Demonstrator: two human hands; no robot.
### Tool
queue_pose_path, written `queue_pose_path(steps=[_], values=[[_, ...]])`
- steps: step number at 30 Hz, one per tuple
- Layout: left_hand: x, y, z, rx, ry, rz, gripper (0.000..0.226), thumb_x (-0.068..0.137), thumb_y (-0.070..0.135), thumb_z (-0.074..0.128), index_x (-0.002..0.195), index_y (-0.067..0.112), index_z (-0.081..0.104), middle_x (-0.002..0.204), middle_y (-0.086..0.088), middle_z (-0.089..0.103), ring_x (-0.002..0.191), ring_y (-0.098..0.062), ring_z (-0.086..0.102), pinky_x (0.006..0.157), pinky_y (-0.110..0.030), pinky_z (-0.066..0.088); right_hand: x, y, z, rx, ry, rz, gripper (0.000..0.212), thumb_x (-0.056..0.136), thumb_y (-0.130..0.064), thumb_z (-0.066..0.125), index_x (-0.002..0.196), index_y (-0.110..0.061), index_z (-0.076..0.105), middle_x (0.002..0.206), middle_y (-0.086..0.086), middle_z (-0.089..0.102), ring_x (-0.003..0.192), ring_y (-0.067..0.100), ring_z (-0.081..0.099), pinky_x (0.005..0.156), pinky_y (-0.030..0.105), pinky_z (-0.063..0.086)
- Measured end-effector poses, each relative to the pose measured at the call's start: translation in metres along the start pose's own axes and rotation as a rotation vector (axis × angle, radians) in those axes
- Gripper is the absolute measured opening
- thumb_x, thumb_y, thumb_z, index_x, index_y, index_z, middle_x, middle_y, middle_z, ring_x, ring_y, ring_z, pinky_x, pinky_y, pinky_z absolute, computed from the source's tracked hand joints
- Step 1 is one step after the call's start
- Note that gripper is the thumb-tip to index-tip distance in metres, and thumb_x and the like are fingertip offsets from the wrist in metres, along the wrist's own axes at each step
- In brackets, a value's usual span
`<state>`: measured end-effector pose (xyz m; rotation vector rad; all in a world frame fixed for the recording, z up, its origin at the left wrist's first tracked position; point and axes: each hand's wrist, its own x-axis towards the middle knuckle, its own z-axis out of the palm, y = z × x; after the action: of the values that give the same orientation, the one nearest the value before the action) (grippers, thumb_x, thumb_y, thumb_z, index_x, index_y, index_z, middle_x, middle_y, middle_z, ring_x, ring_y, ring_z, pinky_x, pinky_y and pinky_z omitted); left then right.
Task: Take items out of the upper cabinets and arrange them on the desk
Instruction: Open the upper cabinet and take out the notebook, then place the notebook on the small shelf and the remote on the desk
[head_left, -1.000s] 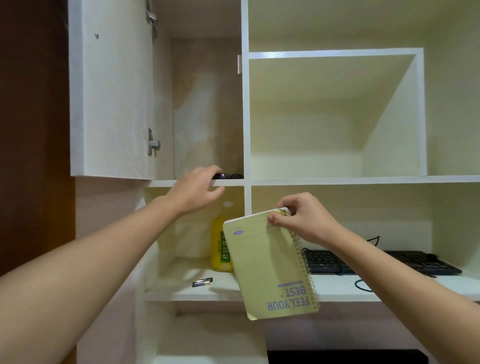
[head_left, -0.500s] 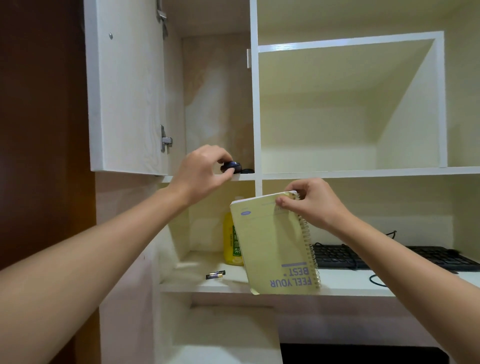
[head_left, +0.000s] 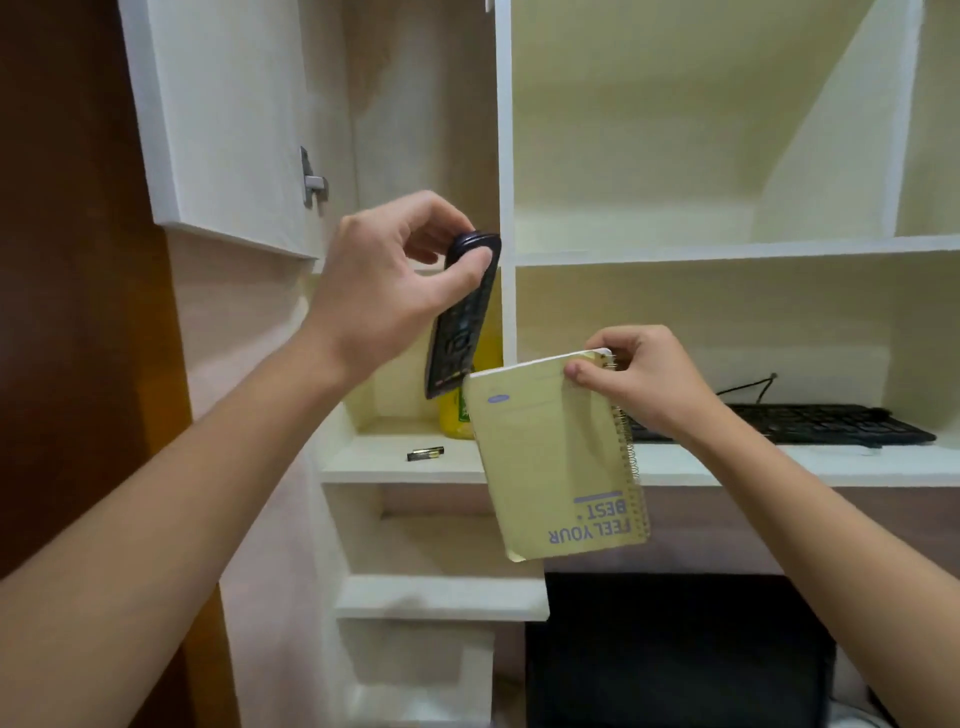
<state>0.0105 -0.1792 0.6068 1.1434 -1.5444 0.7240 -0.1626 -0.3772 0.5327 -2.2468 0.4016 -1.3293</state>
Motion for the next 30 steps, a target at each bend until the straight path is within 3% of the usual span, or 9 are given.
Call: queue_pose_path(steps=[3, 6, 9, 14, 17, 21, 25, 30], values=[[-0.043, -0.004, 0.015, -0.092, -0.073, -0.147, 0.009, 0.086, 0.015, 0.076, 0.092, 0.009, 0.072, 0.085, 0.003, 0.073, 0.076, -0.005, 0.067, 0.075, -0.017, 0.054, -0.032, 0.013, 0.008, -0.032, -0.059, 0.061, 0.026, 0.086, -0.020, 0.078, 0.064, -0.018, 0.063, 0.049, -0.016, 0.048, 0.049, 0.003, 0.035, 0.047, 0.020, 0.028], [-0.096, -0.015, 0.033, -0.161, -0.120, -0.319, 0.006, 0.087, 0.013, 0.076, 0.092, 0.010, 0.072, 0.085, 0.004, 0.074, 0.077, -0.007, 0.068, 0.074, -0.018, 0.054, -0.071, 0.031, 0.019, -0.068, -0.100, 0.128, 0.020, 0.084, -0.025, 0.079, 0.068, -0.020, 0.067, 0.055, -0.016, 0.058, 0.051, 0.000, 0.046, 0.052, 0.021, 0.036], [-0.153, -0.022, 0.045, -0.244, -0.125, -0.494, 0.006, 0.088, 0.009, 0.074, 0.094, 0.010, 0.071, 0.087, 0.006, 0.073, 0.077, -0.003, 0.067, 0.072, -0.016, 0.053, -0.123, 0.051, 0.034, -0.023, -0.135, 0.252, 0.012, 0.085, -0.027, 0.078, 0.076, -0.020, 0.072, 0.070, -0.006, 0.070, 0.061, 0.004, 0.057, 0.059, 0.026, 0.044], [-0.263, -0.026, 0.063, -0.285, -0.095, -0.784, 0.008, 0.091, 0.007, 0.070, 0.099, 0.005, 0.069, 0.092, 0.001, 0.071, 0.082, -0.001, 0.065, 0.077, -0.015, 0.053, -0.228, 0.088, 0.069, 0.063, -0.198, 0.527, 0.010, 0.089, -0.027, 0.074, 0.079, -0.024, 0.071, 0.079, -0.007, 0.072, 0.070, 0.008, 0.068, 0.059, 0.026, 0.053], [-0.336, -0.019, 0.072, -0.277, -0.143, -0.991, 0.011, 0.091, 0.011, 0.070, 0.102, 0.010, 0.069, 0.097, 0.003, 0.071, 0.086, 0.002, 0.065, 0.078, -0.016, 0.054, -0.287, 0.108, 0.088, 0.113, -0.181, 0.667, 0.010, 0.088, -0.024, 0.075, 0.079, -0.021, 0.072, 0.075, -0.004, 0.072, 0.066, 0.010, 0.066, 0.057, 0.029, 0.051], [-0.421, 0.000, 0.083, -0.279, -0.238, -1.269, 0.013, 0.090, 0.012, 0.071, 0.103, 0.014, 0.071, 0.100, 0.007, 0.071, 0.085, 0.011, 0.063, 0.075, -0.005, 0.048, -0.356, 0.126, 0.109, 0.183, -0.161, 0.856, 0.010, 0.087, -0.020, 0.077, 0.081, -0.013, 0.073, 0.075, 0.001, 0.073, 0.067, 0.009, 0.066, 0.059, 0.027, 0.051], [-0.484, 0.017, 0.084, -0.292, -0.268, -1.488, 0.011, 0.087, 0.015, 0.076, 0.096, 0.019, 0.072, 0.097, 0.010, 0.074, 0.091, 0.002, 0.067, 0.073, -0.004, 0.047, -0.410, 0.130, 0.121, 0.244, -0.120, 0.967, 0.011, 0.087, -0.010, 0.076, 0.078, -0.005, 0.071, 0.065, -0.005, 0.067, 0.059, 0.005, 0.060, 0.055, 0.019, 0.046], [-0.518, 0.035, 0.077, -0.301, -0.203, -1.686, 0.019, 0.086, 0.009, 0.076, 0.104, 0.008, 0.069, 0.097, 0.000, 0.075, 0.084, -0.001, 0.071, 0.061, -0.009, 0.050, -0.450, 0.130, 0.121, 0.293, -0.169, 1.057, 0.010, 0.088, -0.008, 0.074, 0.080, -0.002, 0.072, 0.064, -0.001, 0.068, 0.055, 0.004, 0.058, 0.052, 0.017, 0.044]])
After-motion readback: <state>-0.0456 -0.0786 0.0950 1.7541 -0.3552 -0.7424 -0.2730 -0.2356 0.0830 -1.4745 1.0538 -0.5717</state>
